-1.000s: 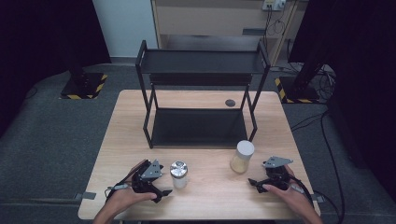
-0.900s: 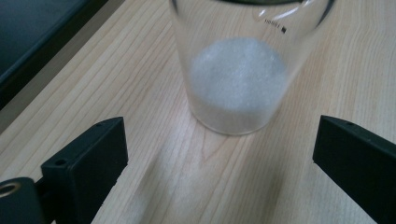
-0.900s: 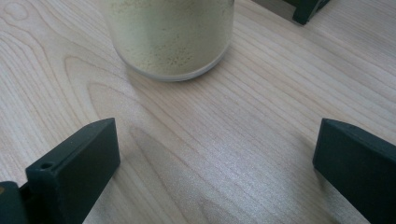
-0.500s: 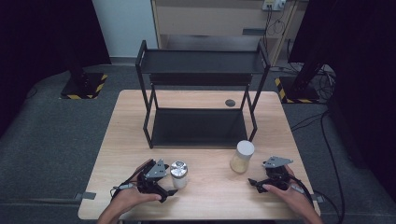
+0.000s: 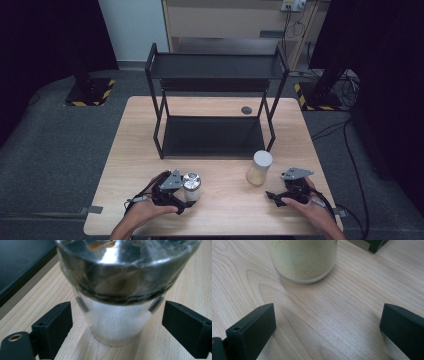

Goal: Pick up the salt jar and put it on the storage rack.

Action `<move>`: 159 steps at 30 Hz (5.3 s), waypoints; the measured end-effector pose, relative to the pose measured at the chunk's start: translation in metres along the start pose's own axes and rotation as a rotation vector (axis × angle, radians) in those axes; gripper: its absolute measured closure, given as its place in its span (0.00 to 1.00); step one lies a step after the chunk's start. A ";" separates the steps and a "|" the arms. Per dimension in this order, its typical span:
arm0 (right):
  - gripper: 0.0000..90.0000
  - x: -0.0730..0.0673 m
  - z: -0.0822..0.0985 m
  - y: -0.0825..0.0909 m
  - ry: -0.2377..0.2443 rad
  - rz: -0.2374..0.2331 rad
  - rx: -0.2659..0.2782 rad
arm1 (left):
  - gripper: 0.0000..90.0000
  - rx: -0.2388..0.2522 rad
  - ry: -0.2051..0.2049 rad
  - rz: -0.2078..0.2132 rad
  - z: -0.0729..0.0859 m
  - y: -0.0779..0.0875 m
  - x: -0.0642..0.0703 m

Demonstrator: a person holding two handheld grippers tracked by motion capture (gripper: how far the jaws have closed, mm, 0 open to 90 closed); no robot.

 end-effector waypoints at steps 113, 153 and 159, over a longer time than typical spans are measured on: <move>0.01 0.001 0.000 0.000 0.004 -0.005 0.000 | 0.33 0.034 -0.065 -0.065 -0.258 0.141 -0.108; 0.01 0.002 0.000 0.000 0.005 -0.006 0.000 | 0.33 0.055 0.080 -0.290 -0.331 0.128 -0.101; 0.01 0.002 0.000 0.000 0.006 -0.007 0.000 | 0.33 0.057 0.159 -0.341 -0.333 0.123 -0.105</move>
Point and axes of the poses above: each handheld gripper's, and its own axes: y roughly backward along the jaws, z roughly out of its underside, x roughly to its right, the point moved 2 cm from there along -y, roughly forward along the jaws, and after that the axes turned 4 degrees about y, right-handed, at the moved point
